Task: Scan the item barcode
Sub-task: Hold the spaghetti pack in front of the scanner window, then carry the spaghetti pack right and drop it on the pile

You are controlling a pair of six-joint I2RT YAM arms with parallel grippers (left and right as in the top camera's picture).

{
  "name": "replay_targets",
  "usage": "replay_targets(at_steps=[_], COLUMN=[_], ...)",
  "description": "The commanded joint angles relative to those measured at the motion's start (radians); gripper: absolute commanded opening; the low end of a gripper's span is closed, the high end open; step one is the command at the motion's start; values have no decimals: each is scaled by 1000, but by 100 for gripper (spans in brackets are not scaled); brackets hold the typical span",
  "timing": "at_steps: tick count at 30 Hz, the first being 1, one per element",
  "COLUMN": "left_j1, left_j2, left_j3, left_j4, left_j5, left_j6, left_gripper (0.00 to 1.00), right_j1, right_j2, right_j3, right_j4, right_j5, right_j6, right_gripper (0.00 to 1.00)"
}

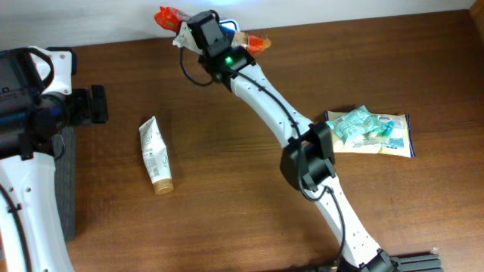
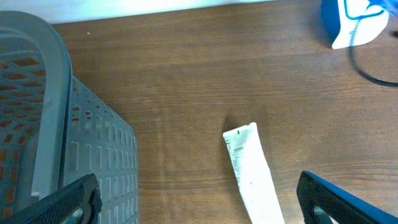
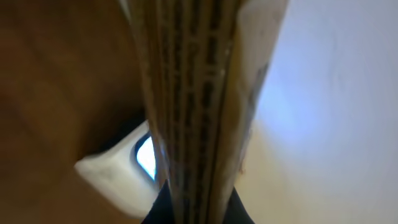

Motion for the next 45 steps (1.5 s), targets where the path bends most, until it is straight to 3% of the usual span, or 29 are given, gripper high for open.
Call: replay_targets(at_steps=[1,3,5,8,11,17,21,24,26,27,28,31,34,36,38,45], left_j1=[3,3,3,3,3,3,3,3,3,3,3,3,3,3,3,3], left_j2=[-11,-11,-11,-11,-11,-11,-11,-11,-11,-11,-11,-11,-11,-11,-11,-11], left_j3=[0,0,0,0,0,0,0,0,0,0,0,0,0,0,0,0], left_j4=[-1,-1,-1,-1,-1,-1,-1,-1,-1,-1,-1,-1,-1,-1,-1,-1], left_j5=[8,8,8,8,8,8,8,8,8,8,8,8,8,8,8,8], left_j6=[13,13,13,13,13,13,13,13,13,13,13,13,13,13,13,13], left_gripper=[99,99,99,99,99,99,99,99,99,99,99,99,99,99,99,99], right_j1=[7,-12,-56,-178,-267,-381,-473,-547,-574,-589,-593,-587,-555,-503,-410,2], right_j2=[-375,-481,-525,-510,-507,-507,-507,-507,-507,-507,-507,-508,-508,-507,-491,-321], right_j3=[42,42,42,2,-169,-681,-819,-834,-834,-828,-808,-662,-483,-457,-475,-478], right_j4=[-230,-536,-776,-1023,-1018,-845,-726,-696,-693,-698,-716,-788,-822,-764,-667,-380], right_j5=[31,30,-37,-187,-317,-342,-308,-304,-304,-306,-314,-411,-647,-842,-965,-975], right_j6=[433,757,926,991,990,932,903,799,784,783,783,782,764,764,771,917], right_gripper=[4,4,4,4,4,4,5,39,48,59,63,64,72,75,85,85])
